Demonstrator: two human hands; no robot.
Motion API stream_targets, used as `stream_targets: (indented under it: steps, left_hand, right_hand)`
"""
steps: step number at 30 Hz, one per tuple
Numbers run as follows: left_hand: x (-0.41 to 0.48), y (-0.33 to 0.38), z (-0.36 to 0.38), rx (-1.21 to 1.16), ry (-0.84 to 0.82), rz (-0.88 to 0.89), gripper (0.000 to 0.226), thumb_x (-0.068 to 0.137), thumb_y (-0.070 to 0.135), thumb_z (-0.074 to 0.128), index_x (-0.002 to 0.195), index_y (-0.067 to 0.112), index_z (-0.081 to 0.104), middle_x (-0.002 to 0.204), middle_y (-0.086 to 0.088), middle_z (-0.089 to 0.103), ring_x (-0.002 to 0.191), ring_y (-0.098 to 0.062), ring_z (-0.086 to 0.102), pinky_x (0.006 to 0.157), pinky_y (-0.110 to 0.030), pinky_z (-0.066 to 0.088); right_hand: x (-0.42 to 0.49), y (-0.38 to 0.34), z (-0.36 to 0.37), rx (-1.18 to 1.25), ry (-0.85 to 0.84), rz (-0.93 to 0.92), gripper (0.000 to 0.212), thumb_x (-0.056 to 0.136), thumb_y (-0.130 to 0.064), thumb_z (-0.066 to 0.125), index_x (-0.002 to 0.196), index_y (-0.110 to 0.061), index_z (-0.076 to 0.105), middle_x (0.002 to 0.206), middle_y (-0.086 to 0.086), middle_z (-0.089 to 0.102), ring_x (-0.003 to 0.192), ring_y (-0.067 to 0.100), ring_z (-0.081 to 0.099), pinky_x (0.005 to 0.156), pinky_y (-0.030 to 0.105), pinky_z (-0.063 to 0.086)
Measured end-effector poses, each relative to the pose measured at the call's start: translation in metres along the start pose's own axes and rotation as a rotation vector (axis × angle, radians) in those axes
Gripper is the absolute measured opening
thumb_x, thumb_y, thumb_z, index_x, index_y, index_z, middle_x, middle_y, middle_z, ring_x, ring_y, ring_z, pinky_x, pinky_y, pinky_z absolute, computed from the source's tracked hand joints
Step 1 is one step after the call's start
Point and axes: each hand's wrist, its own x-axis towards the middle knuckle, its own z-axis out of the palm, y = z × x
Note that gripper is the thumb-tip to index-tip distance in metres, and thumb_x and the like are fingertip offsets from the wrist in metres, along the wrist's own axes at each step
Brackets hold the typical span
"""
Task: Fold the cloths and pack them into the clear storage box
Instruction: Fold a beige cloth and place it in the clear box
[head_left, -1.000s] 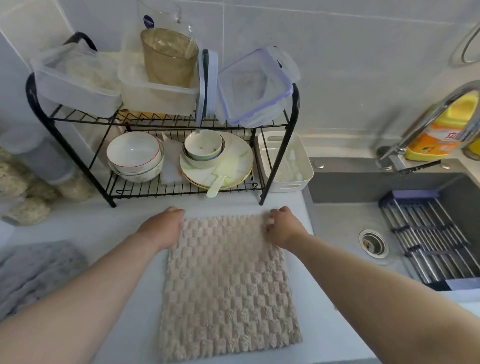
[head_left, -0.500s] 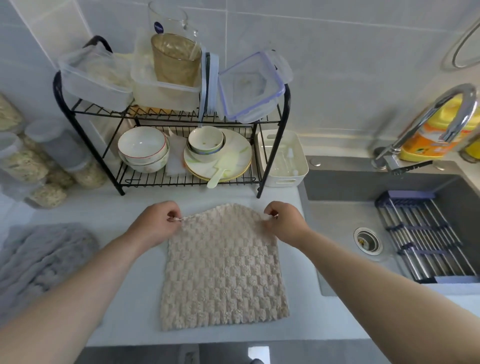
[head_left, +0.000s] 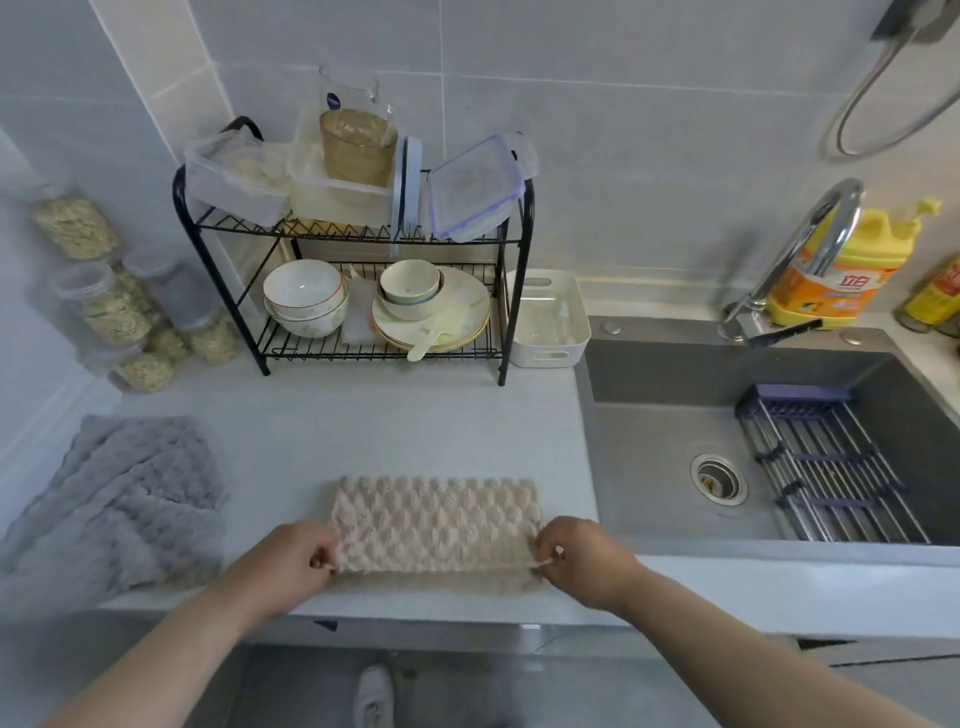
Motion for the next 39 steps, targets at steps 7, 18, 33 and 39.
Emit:
stream_targets:
  steps: [7,18,33,39]
  left_hand:
    - [-0.005,-0.005,0.025,0.330,0.038,0.156,0.021,0.081,0.043,0.053,0.065,0.030,0.050,0.092,0.017,0.054,0.085,-0.006,0.049,0.073,-0.023,0.041]
    - [0.044,0.097,0.030,0.343,-0.162,0.054,0.113,0.064,0.067,0.069,0.151,0.041,0.002,0.160,-0.005,0.017,0.143,-0.028,0.025,0.113,-0.042,0.028]
    - [0.068,0.010,0.022,0.143,0.323,0.212,0.072,0.078,0.058,0.030,0.138,0.023,0.050,0.147,0.000,0.045,0.138,-0.024,0.038,0.112,-0.031,0.026]
    - [0.056,-0.057,0.043,0.313,0.251,0.004,0.077,0.085,0.068,0.024,0.150,0.027,0.029,0.158,-0.001,0.023,0.146,-0.023,0.017,0.116,-0.032,-0.012]
  right_hand:
    - [-0.015,-0.004,0.023,-0.192,-0.062,-0.099,0.025,0.086,-0.044,0.059,0.082,-0.022,0.070,0.122,-0.007,0.055,0.111,0.012,0.054,0.094,0.024,0.043]
    - [0.034,-0.046,-0.006,0.836,0.088,0.926,0.024,0.080,-0.021,0.069,0.074,-0.009,0.048,0.060,0.003,0.043,0.049,0.017,0.038,0.046,0.024,0.033]
    - [0.047,-0.042,-0.070,0.775,0.310,0.517,0.024,0.083,-0.016,0.061,0.105,-0.020,0.054,0.092,0.006,0.066,0.080,0.028,0.069,0.072,0.042,0.058]
    - [0.087,-0.112,-0.035,0.743,0.140,0.380,0.033,0.085,-0.015,0.059,0.116,-0.019,0.046,0.087,0.007,0.062,0.060,0.022,0.058,0.055,0.033,0.050]
